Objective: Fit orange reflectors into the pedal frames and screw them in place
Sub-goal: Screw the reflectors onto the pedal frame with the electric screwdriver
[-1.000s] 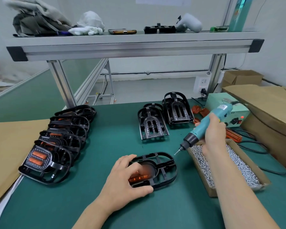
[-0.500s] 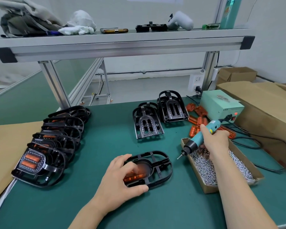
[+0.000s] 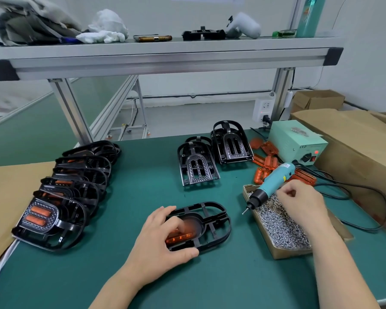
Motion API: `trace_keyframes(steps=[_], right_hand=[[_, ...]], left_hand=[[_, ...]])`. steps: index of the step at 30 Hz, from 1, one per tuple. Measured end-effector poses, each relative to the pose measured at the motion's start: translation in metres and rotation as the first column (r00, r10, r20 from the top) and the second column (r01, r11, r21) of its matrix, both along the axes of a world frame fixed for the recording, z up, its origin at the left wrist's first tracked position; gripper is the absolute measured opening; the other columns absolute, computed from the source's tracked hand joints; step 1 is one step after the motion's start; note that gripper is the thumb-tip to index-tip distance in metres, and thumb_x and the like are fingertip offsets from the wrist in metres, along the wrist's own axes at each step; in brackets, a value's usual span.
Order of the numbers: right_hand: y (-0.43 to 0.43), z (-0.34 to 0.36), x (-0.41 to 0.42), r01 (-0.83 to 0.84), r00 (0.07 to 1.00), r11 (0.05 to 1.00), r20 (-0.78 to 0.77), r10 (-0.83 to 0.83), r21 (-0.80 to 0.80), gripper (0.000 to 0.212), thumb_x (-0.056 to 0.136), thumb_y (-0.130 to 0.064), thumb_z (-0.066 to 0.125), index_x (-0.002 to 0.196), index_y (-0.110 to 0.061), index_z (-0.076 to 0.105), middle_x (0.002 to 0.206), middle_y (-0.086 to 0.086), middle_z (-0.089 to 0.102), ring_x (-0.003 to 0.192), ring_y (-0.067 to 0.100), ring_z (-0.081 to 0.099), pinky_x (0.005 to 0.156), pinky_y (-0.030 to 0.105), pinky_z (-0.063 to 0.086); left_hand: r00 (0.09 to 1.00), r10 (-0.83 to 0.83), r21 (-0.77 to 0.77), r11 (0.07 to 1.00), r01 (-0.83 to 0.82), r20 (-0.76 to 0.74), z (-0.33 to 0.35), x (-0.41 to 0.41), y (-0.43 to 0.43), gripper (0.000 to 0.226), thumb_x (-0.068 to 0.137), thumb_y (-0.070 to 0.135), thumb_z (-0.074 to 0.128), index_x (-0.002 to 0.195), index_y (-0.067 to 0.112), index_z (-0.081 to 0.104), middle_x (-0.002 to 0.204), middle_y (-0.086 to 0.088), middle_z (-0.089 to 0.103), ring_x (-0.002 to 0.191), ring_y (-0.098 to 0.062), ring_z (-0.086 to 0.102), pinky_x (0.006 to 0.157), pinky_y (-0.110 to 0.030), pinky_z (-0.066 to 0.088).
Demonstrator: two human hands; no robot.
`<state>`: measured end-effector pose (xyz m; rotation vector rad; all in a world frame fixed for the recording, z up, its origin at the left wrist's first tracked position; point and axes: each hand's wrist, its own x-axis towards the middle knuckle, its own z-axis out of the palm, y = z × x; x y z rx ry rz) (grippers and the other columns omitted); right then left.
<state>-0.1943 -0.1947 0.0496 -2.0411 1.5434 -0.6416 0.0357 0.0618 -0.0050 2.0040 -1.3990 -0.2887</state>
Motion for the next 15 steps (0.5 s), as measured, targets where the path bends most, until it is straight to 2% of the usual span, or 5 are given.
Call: trace_keyframes(steps=[2, 5, 11, 15], right_hand=[[0.0044, 0.0027, -0.0033, -0.122, 0.988, 0.989, -0.081, 0.128, 0.078, 0.014, 0.087, -0.023, 0.074, 0.075, -0.029, 0.069, 0.081, -0.010, 0.068, 0.076, 0.013, 0.059, 0.063, 0.030, 0.041], [0.0088, 0.0036, -0.0025, -0.235, 0.952, 0.954, -0.154, 0.265, 0.189, 0.012, 0.084, -0.024, 0.078, 0.080, -0.033, 0.071, 0.084, -0.011, 0.067, 0.081, 0.009, 0.059, 0.068, 0.030, 0.043], [0.0118, -0.0009, 0.0052, -0.229, 0.949, 0.962, -0.186, 0.255, 0.148, 0.016, 0.079, -0.024, 0.084, 0.071, -0.029, 0.070, 0.078, -0.011, 0.067, 0.078, 0.009, 0.059, 0.067, 0.029, 0.042], [0.0108, -0.0020, 0.0050, -0.213, 0.956, 0.971, -0.182, 0.230, 0.108, 0.020, 0.080, -0.021, 0.082, 0.066, -0.027, 0.068, 0.074, -0.010, 0.066, 0.073, 0.007, 0.057, 0.061, 0.028, 0.039]], left_hand=[[1.000, 0.002, 0.000, 1.000, -0.002, -0.001, -0.0004, -0.0001, -0.0002, 0.049, 0.060, 0.077, 0.069, 0.093, 0.046, 0.051, 0.147, 0.031, 0.029, 0.147, -0.004, 0.015, 0.114, -0.031, 0.026], [1.000, 0.003, 0.004, 1.000, -0.003, 0.004, -0.0006, 0.0000, 0.0001, 0.049, 0.060, 0.078, 0.069, 0.093, 0.046, 0.051, 0.147, 0.031, 0.028, 0.148, -0.004, 0.013, 0.114, -0.030, 0.025], [1.000, 0.010, 0.017, 1.000, -0.010, -0.016, 0.0007, -0.0018, -0.0001, 0.049, 0.059, 0.079, 0.069, 0.093, 0.048, 0.050, 0.151, 0.028, 0.028, 0.149, -0.002, 0.007, 0.115, -0.032, 0.025], [0.999, 0.015, 0.025, 1.000, -0.014, -0.034, 0.0038, -0.0039, 0.0003, 0.049, 0.060, 0.077, 0.070, 0.093, 0.046, 0.051, 0.154, 0.025, 0.026, 0.150, 0.001, -0.003, 0.118, -0.034, 0.021]])
